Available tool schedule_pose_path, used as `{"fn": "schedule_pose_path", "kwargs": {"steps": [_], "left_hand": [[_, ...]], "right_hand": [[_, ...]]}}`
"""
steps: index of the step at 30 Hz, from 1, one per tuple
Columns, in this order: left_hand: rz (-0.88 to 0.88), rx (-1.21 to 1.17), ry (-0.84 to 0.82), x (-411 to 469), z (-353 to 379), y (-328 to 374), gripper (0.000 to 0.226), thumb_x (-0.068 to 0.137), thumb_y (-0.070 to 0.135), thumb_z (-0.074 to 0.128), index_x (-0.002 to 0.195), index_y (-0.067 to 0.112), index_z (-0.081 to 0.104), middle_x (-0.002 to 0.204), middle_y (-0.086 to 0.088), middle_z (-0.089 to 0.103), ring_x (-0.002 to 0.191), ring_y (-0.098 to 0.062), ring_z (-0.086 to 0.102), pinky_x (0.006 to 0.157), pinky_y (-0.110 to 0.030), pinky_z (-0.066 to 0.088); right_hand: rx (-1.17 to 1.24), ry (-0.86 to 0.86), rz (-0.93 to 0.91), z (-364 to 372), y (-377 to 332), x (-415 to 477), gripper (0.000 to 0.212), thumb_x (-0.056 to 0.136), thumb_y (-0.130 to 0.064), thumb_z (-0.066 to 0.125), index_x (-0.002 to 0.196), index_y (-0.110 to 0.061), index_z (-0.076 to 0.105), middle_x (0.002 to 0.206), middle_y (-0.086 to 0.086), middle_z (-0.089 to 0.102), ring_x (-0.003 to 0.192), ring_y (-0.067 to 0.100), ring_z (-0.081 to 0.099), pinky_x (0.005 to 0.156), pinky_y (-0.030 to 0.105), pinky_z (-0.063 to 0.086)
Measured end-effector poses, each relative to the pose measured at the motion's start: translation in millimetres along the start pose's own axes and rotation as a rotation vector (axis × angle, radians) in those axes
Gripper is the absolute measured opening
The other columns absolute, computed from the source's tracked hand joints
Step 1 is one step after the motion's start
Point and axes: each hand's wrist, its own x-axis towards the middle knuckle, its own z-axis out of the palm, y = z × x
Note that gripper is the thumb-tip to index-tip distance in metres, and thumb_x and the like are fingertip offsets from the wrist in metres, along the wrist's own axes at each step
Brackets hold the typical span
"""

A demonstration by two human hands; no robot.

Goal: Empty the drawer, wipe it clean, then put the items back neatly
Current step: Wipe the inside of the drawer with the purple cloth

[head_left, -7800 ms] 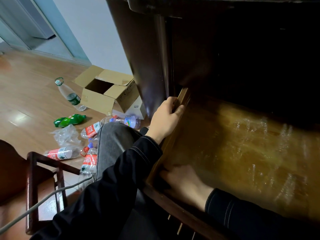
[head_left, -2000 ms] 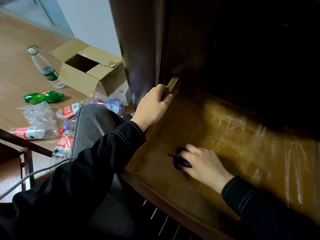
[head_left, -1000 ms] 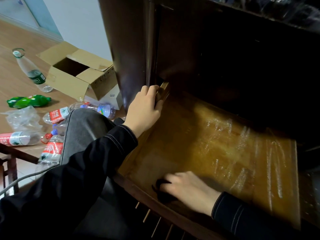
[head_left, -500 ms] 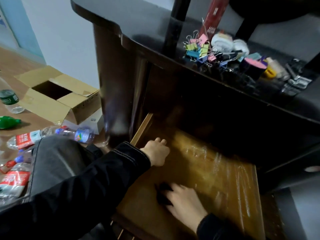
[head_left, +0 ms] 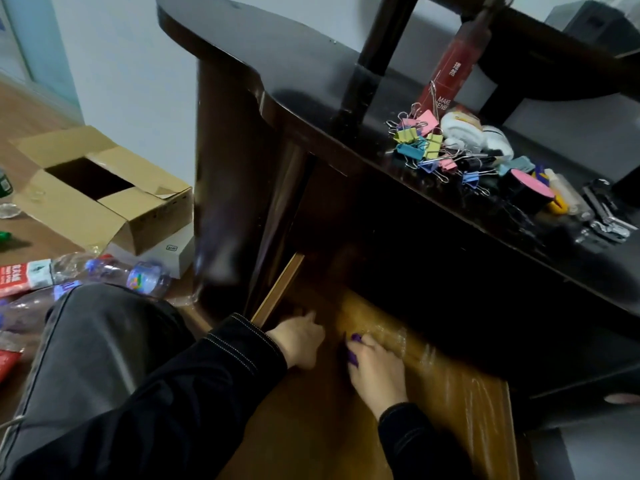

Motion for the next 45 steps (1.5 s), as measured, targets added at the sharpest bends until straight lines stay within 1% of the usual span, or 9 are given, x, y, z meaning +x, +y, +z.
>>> {"fn": "schedule_pose_path", "kwargs": {"steps": [6,9,16,22,26,31,35,39,45], "left_hand": [[0.013,0.008,0.009,-2,0,0,0.053,0.097,0.010,0.050,0.149,0.007,0.038,0.164,-0.021,0.008,0.144,-0.037,0.034,0.111,-0.043,0.041],[0.012,-0.001,0.021,0,0,0,0.056,0.097,0.011,0.049,0.151,0.007,0.035,0.164,-0.022,0.007,0.146,-0.036,0.030,0.114,-0.043,0.038],[0.008,-0.028,0.017,7,3,-2,0.056,0.098,0.012,0.051,0.152,0.010,0.035,0.165,-0.018,0.003,0.147,-0.036,0.029,0.115,-0.043,0.037],[0.020,-0.014,0.032,2,0,-1,0.054,0.097,0.011,0.049,0.150,0.007,0.037,0.163,-0.023,0.011,0.145,-0.036,0.032,0.114,-0.042,0.037],[0.022,-0.021,0.027,-1,0,0,0.054,0.097,0.010,0.048,0.150,0.007,0.037,0.163,-0.023,0.009,0.146,-0.036,0.031,0.114,-0.043,0.038],[0.013,-0.068,0.020,1,0,-2,0.053,0.098,0.008,0.047,0.150,0.007,0.038,0.164,-0.022,0.007,0.145,-0.035,0.033,0.112,-0.042,0.039],[0.005,-0.077,0.019,2,-2,-2,0.052,0.098,0.008,0.048,0.149,0.008,0.039,0.164,-0.019,0.008,0.143,-0.035,0.037,0.108,-0.039,0.044],[0.015,-0.057,0.017,0,-2,-1,0.054,0.099,0.011,0.049,0.151,0.009,0.036,0.165,-0.019,0.006,0.147,-0.034,0.030,0.112,-0.040,0.039],[0.013,-0.015,-0.004,0,-2,-1,0.056,0.097,0.011,0.049,0.152,0.009,0.035,0.165,-0.019,0.002,0.148,-0.038,0.026,0.113,-0.043,0.038]], "right_hand": [[0.030,-0.135,-0.186,26,-12,-52,0.047,0.093,-0.030,0.065,0.137,-0.028,0.052,0.144,-0.003,0.046,0.110,0.022,0.063,0.090,0.036,0.055],[0.019,-0.053,-0.116,21,-3,-26,0.053,0.094,-0.030,0.066,0.144,-0.029,0.046,0.143,-0.008,0.047,0.110,0.017,0.064,0.090,0.032,0.056],[0.001,0.119,0.196,-2,6,59,0.030,0.100,-0.042,0.056,0.128,-0.031,0.059,0.117,-0.007,0.067,0.103,0.013,0.066,0.076,0.028,0.054],[0.054,-0.020,0.033,20,-4,-6,0.053,0.097,-0.033,0.063,0.147,-0.031,0.045,0.150,-0.008,0.044,0.115,0.014,0.062,0.093,0.030,0.053],[0.071,-0.043,-0.052,24,-5,-32,0.052,0.096,-0.035,0.064,0.145,-0.031,0.047,0.146,-0.012,0.044,0.111,0.013,0.063,0.090,0.028,0.055],[-0.009,0.109,0.137,2,11,33,0.036,0.102,-0.042,0.051,0.137,-0.034,0.056,0.131,-0.010,0.060,0.109,0.012,0.063,0.085,0.027,0.052],[0.024,0.069,0.309,-3,20,73,0.036,0.103,-0.042,0.049,0.135,-0.027,0.056,0.122,-0.001,0.067,0.112,0.018,0.064,0.084,0.031,0.056],[-0.032,0.104,0.199,0,11,47,0.031,0.100,-0.039,0.057,0.129,-0.029,0.063,0.119,-0.005,0.068,0.102,0.014,0.067,0.076,0.026,0.054],[-0.025,0.018,-0.037,14,5,-22,0.041,0.098,-0.036,0.060,0.139,-0.031,0.057,0.139,-0.005,0.054,0.107,0.018,0.066,0.086,0.032,0.057]]}}
